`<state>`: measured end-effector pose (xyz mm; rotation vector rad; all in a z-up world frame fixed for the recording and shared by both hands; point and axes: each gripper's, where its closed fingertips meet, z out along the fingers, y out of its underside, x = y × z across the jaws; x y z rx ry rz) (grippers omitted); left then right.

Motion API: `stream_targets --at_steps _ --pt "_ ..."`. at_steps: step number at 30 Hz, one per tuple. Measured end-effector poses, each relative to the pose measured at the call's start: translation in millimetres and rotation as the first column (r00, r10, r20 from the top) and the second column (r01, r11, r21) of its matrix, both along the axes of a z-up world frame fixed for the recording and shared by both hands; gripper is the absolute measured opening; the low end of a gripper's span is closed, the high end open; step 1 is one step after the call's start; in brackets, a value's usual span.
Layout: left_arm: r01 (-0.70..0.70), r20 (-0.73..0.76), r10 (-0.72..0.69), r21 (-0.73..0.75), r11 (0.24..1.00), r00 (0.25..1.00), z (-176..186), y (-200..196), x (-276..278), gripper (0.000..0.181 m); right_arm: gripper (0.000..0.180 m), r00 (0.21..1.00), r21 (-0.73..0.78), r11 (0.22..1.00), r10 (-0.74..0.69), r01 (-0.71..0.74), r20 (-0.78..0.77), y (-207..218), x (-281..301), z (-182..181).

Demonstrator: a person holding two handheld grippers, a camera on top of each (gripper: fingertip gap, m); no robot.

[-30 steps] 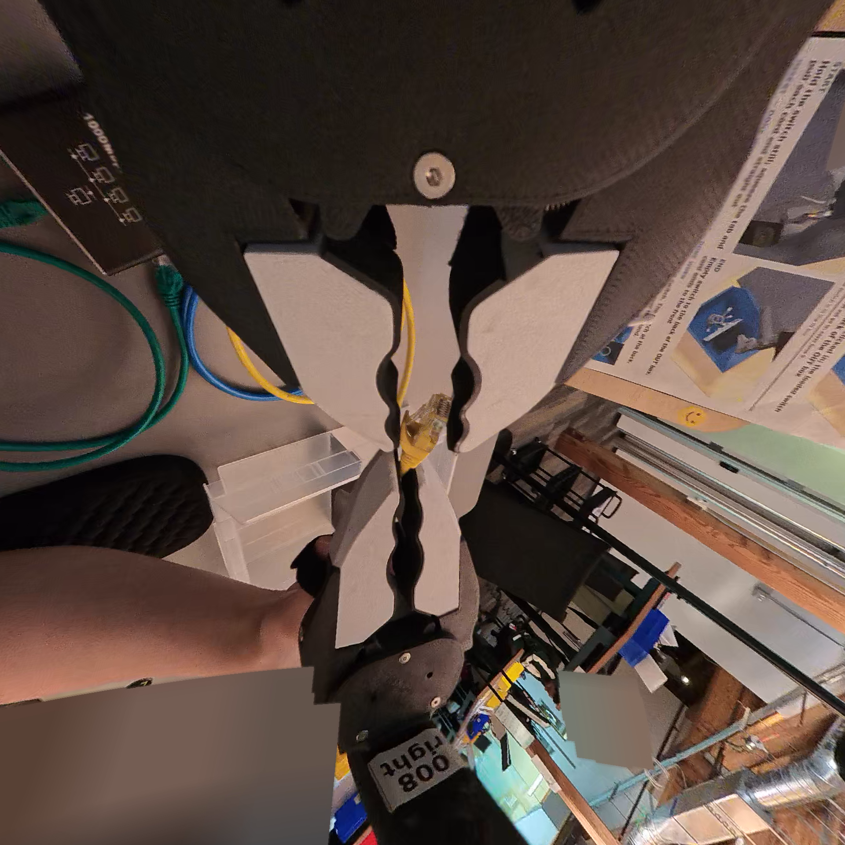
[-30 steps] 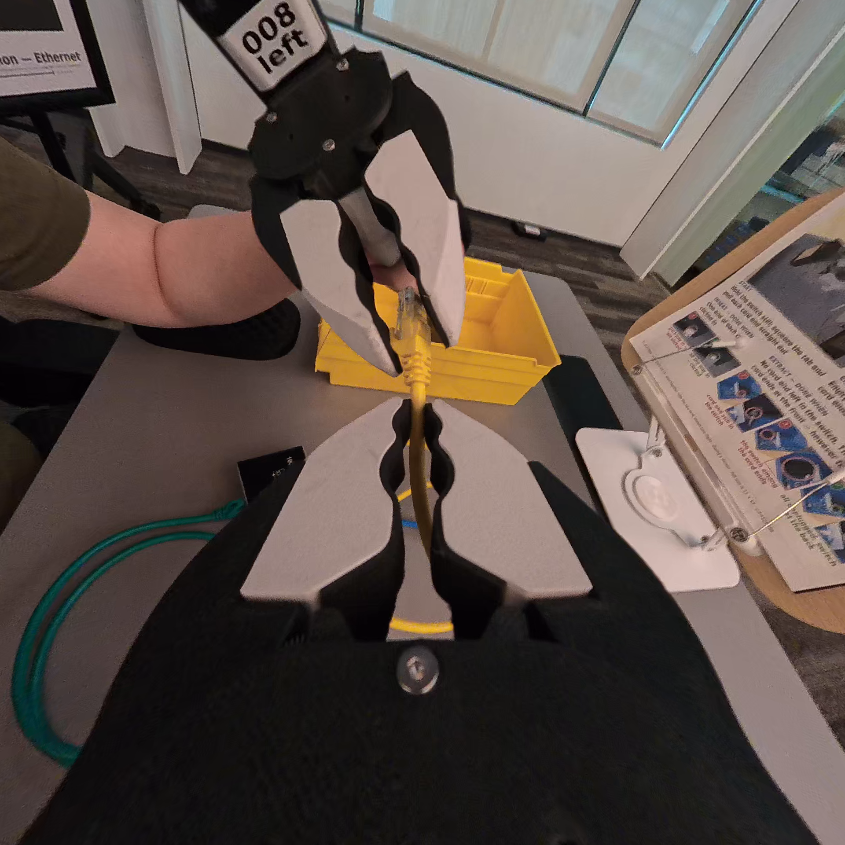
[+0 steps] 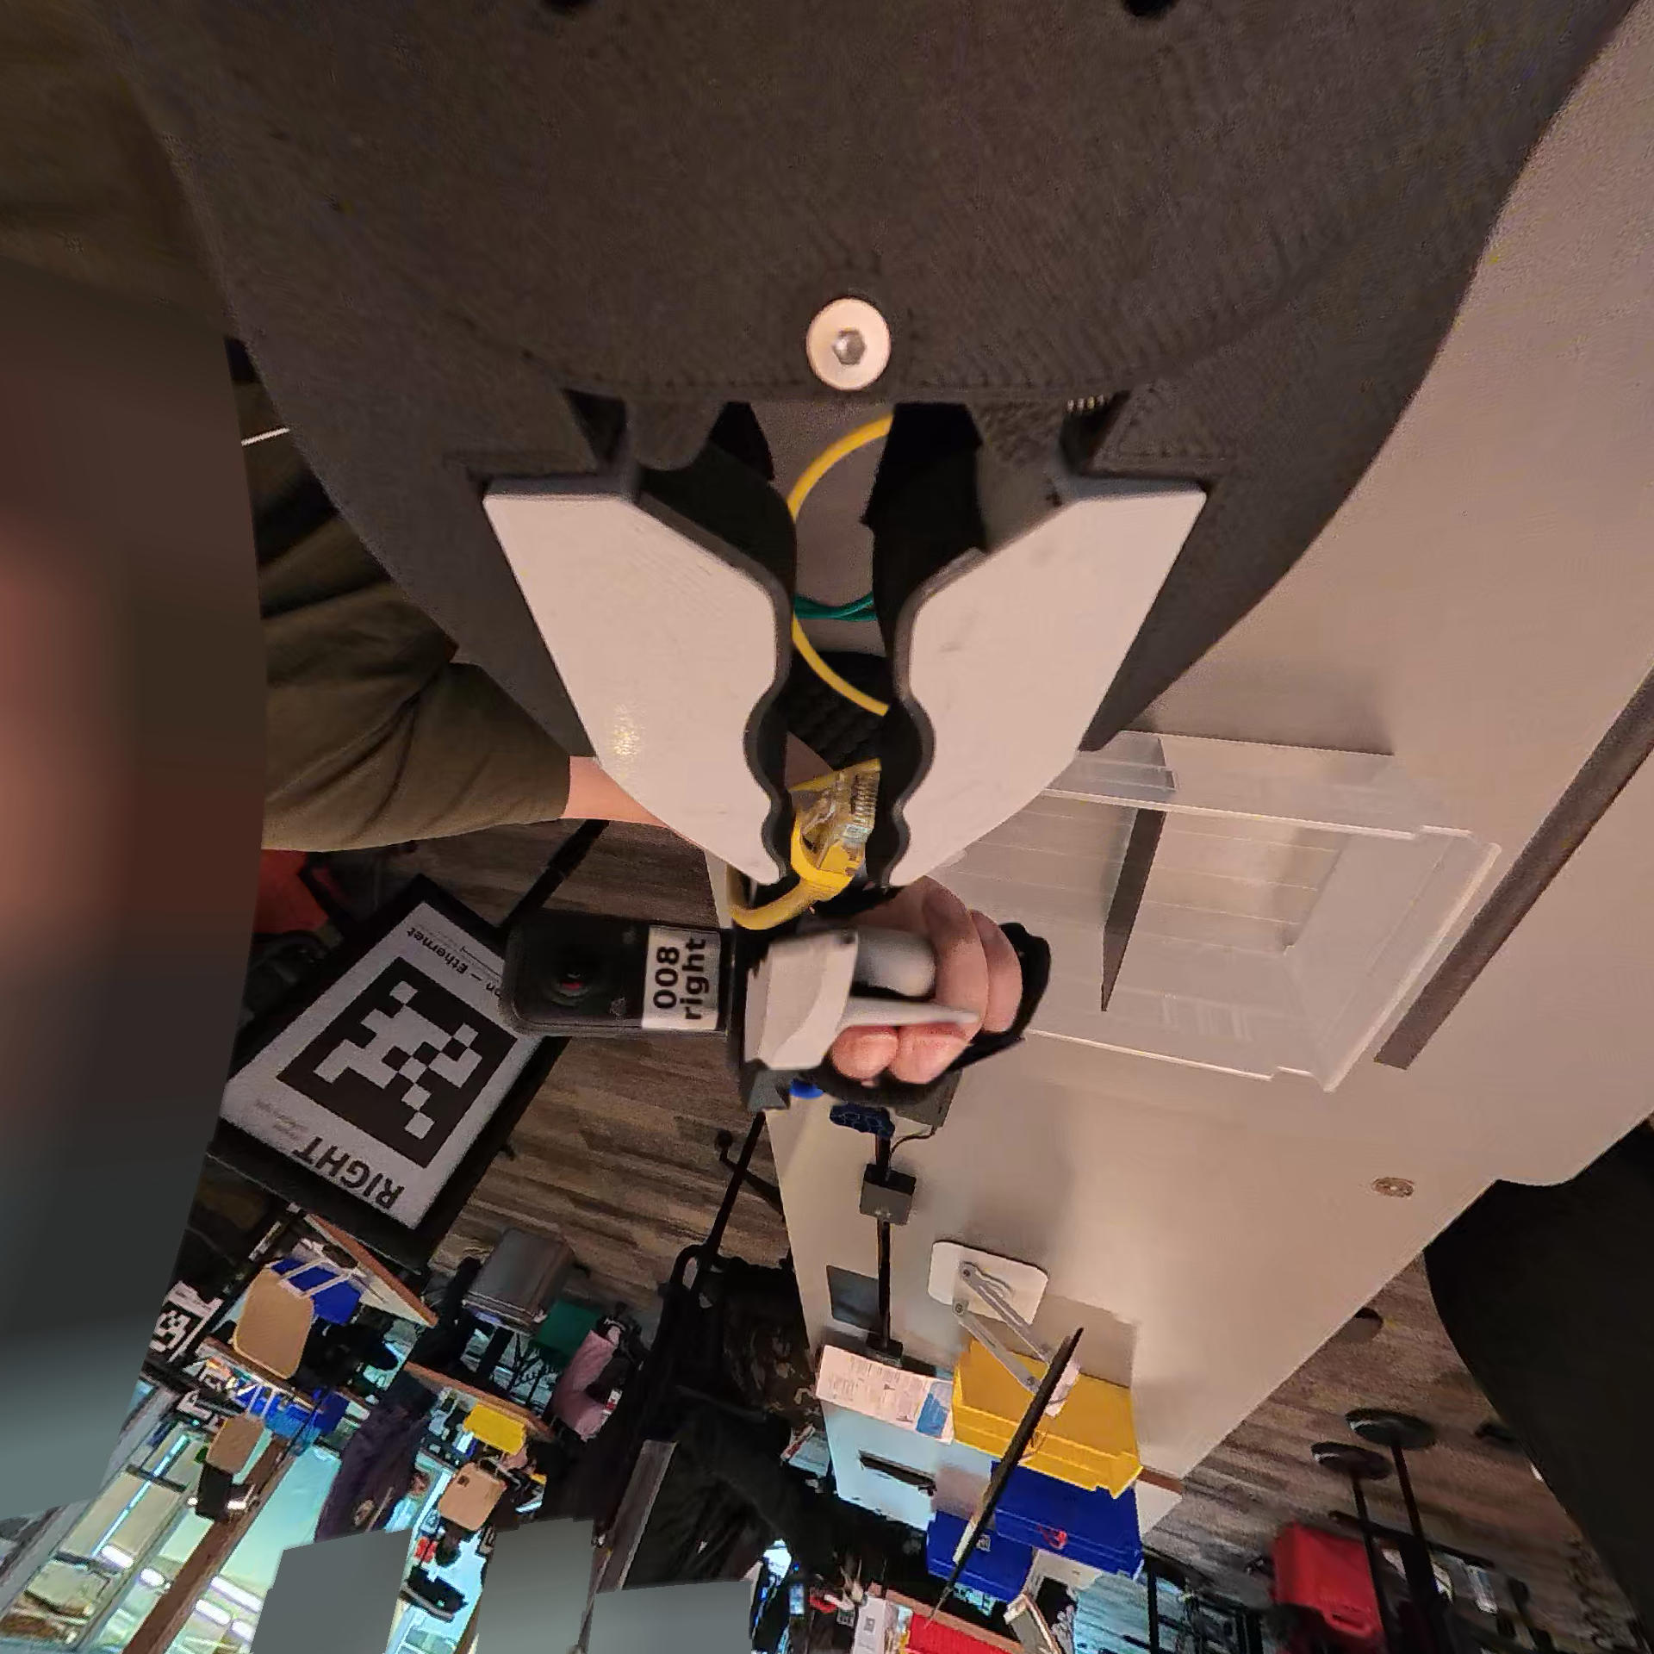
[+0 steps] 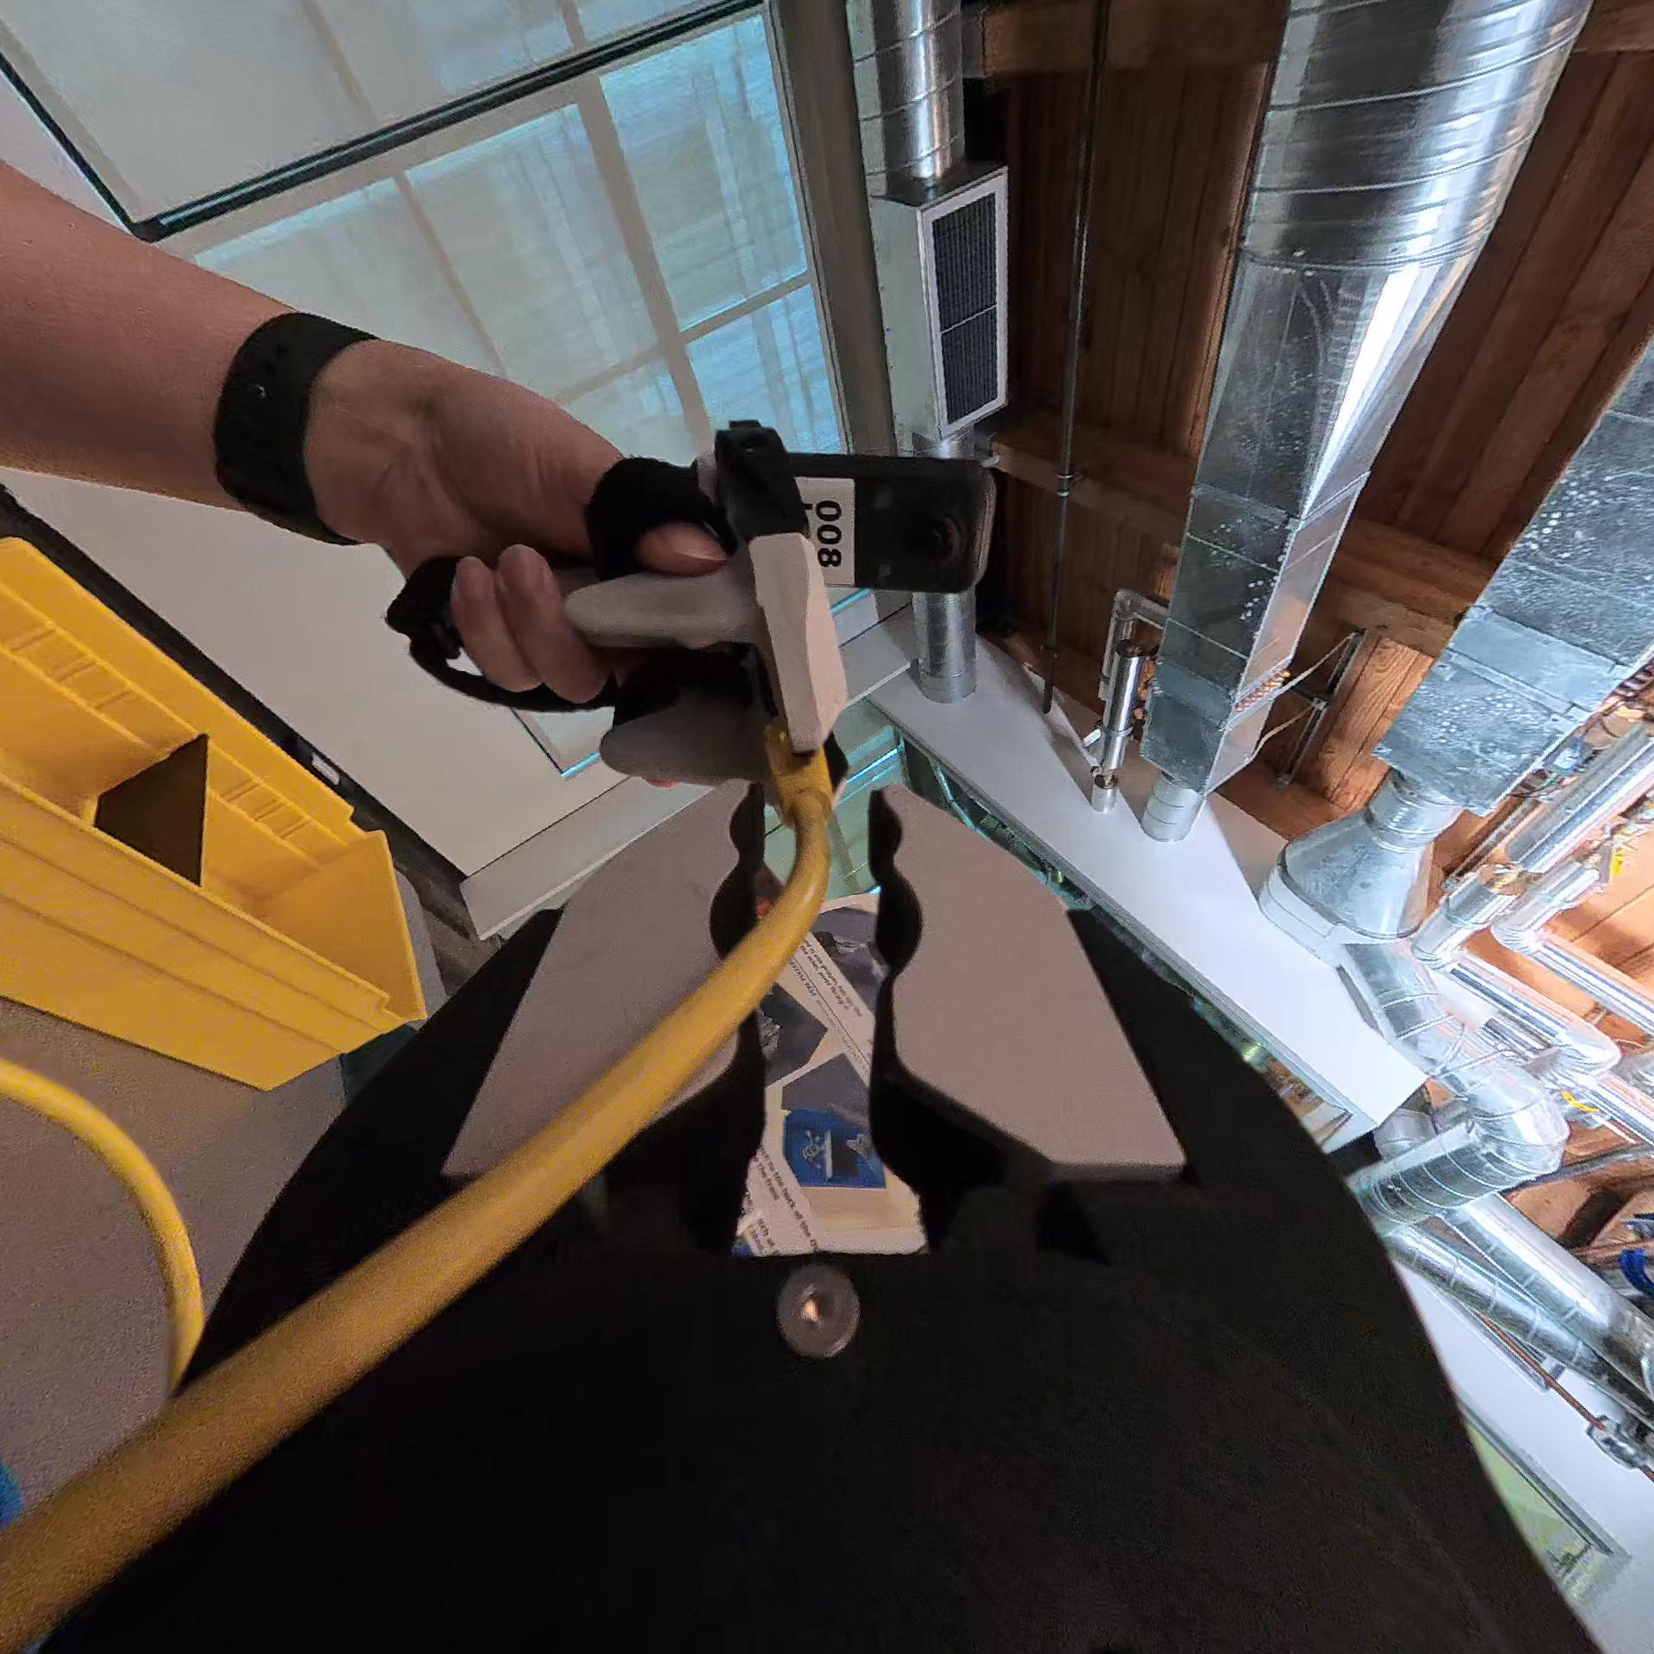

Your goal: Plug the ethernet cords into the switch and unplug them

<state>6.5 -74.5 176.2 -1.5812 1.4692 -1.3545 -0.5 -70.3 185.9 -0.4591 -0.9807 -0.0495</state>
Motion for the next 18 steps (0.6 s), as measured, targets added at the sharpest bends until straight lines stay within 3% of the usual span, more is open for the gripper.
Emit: stream_targets --at_steps 2,9,13,16,18 --pt "-0.015 -0.006 0.015 -0.001 1.0 1.0 -1 4 1 0.015 0.012 1.0 -0.01 1.0 -0.02 0.02 0.021 3 -1 -3" --pt "0.0 -0.012 -0.001 -0.036 0.999 1.0 -5 8 2 0.016 0.011 0.999 -0.089 0.996 0.005 -0.001 0.045 9 0 -8" --pt "0.005 0.041 -0.005 -0.01 1.0 0.999 -3 12 1 0.017 0.012 0.989 -0.239 0.96 0.142 -0.145 -0.029 11 2 -6" --pt "-0.048 0.104 0.047 0.003 0.999 0.993 3 20 -12 0.031 0.012 0.96 -0.361 0.889 0.25 -0.28 -0.129 19 15 -6" --pt "-0.121 0.164 0.117 0.013 0.993 0.98 5 29 -28 0.034 0.012 0.913 -0.518 0.753 0.317 -0.406 -0.256 32 27 -5"
